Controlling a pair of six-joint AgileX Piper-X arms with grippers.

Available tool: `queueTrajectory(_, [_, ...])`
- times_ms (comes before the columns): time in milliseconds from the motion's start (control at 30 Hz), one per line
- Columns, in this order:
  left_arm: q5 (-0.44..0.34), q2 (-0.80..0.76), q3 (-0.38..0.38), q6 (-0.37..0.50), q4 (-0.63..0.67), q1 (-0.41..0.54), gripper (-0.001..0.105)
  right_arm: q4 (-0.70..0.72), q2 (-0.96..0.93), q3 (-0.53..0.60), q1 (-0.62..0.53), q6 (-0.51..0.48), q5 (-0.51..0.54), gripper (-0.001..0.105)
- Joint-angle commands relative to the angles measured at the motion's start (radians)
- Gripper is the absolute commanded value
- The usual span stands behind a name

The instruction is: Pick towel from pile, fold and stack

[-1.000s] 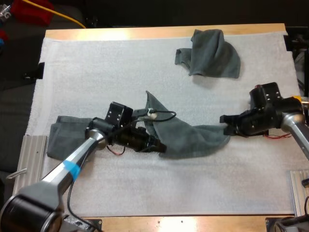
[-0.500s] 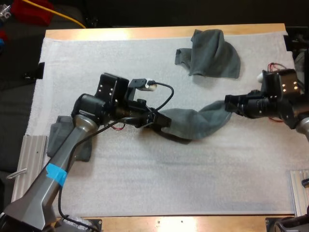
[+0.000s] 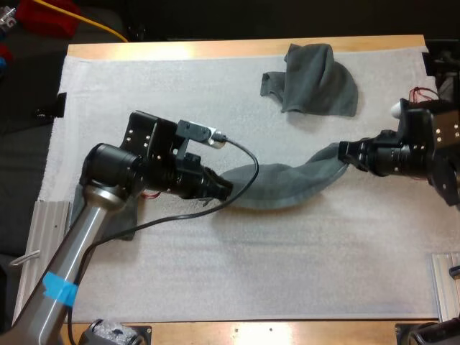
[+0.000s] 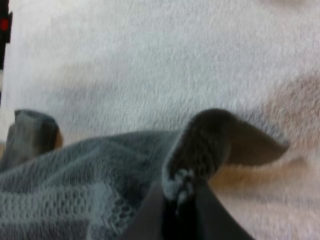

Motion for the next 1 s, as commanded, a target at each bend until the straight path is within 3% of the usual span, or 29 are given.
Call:
queueTrajectory(0, [-0.032, -0.021, -0.006, 0.015, 0.027, -0.006, 0.0, 0.015, -0.025, -0.012, 0.022, -0.009, 0.017, 0.001])
queueTrajectory(167, [-0.069, -0.083, -0.006, 0.027, 0.087, -0.006, 0.0, 0.061, -0.08, -0.012, 0.133, -0.009, 0.137, 0.001])
queueTrajectory(400, [-0.138, -0.166, -0.006, 0.08, 0.206, -0.014, 0.0, 0.106, -0.162, -0.012, 0.237, 0.028, 0.219, 0.001])
queueTrajectory(467, [-0.184, -0.198, -0.006, 0.084, 0.226, -0.048, 0.0, 0.125, -0.189, -0.012, 0.274, 0.043, 0.236, 0.001])
queueTrajectory(600, [-0.198, -0.233, -0.006, 0.075, 0.255, -0.133, 0.0, 0.169, -0.217, -0.012, 0.338, 0.071, 0.265, 0.001])
queueTrajectory(767, [-0.38, -0.261, -0.006, 0.024, 0.318, -0.236, 0.0, 0.242, -0.255, -0.012, 0.452, 0.125, 0.339, 0.001])
queueTrajectory(967, [-0.452, -0.281, -0.006, 0.004, 0.381, -0.288, 0.0, 0.346, -0.301, -0.012, 0.57, 0.207, 0.428, 0.001])
